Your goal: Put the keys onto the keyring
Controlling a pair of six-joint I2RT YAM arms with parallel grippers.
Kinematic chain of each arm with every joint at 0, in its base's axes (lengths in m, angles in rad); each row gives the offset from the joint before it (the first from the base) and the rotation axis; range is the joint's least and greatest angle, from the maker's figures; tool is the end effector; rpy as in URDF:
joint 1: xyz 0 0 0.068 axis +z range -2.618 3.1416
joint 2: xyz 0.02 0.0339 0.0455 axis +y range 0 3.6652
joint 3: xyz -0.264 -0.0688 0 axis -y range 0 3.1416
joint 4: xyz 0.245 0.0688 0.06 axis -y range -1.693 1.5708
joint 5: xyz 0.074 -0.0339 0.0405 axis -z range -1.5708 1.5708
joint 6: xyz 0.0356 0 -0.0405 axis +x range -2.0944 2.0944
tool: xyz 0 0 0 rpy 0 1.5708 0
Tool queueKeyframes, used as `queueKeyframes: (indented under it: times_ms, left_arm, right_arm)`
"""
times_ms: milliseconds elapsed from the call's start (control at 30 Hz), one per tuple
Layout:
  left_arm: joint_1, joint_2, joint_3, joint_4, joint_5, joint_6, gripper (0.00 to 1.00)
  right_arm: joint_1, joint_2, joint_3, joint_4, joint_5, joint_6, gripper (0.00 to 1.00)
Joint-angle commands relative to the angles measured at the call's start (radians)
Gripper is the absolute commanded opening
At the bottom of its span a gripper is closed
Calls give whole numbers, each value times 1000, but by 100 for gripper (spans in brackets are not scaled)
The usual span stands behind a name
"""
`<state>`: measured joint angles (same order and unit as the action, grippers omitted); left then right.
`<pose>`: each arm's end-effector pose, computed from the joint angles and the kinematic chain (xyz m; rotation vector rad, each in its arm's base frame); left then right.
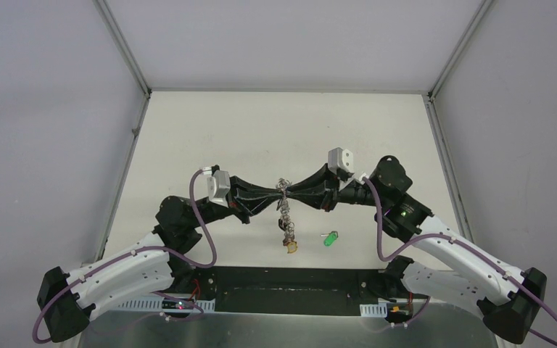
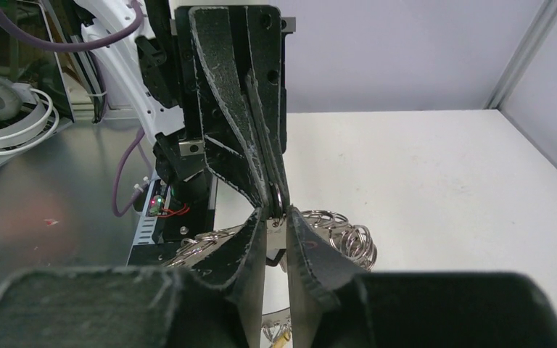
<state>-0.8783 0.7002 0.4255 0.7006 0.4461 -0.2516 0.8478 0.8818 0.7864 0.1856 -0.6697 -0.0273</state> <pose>0.0947 -0.1382 0.3187 0.7786 1.0204 -1.2377 0.1179 0.1670 0.3628 -1.1586 1.1220 1.1389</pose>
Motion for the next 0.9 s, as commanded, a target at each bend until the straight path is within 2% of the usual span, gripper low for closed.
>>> queueKeyframes:
  times_ms: [0, 333, 500, 733, 767, 867]
  left_arm:
    - [-9, -10, 10, 129, -1, -18, 0]
    - [-10, -9, 1, 151, 5, -25, 0]
    - [-10, -8, 1, 151, 10, -26, 0]
    - [-10, -36, 1, 103, 14, -13, 0]
    - [-9, -51, 2, 75, 16, -6, 1]
    - [-10, -87, 11, -6, 56, 23, 23]
  right_arm:
    - [-3, 4, -6, 109, -46, 21, 17]
    - [-3, 53, 7, 106, -80, 24, 16]
    - [-3, 63, 17, 106, -92, 52, 0]
    - [-4, 41, 6, 105, -83, 53, 0]
    - [-5, 34, 2, 103, -78, 53, 0]
    - [-9, 19, -10, 104, -67, 54, 0]
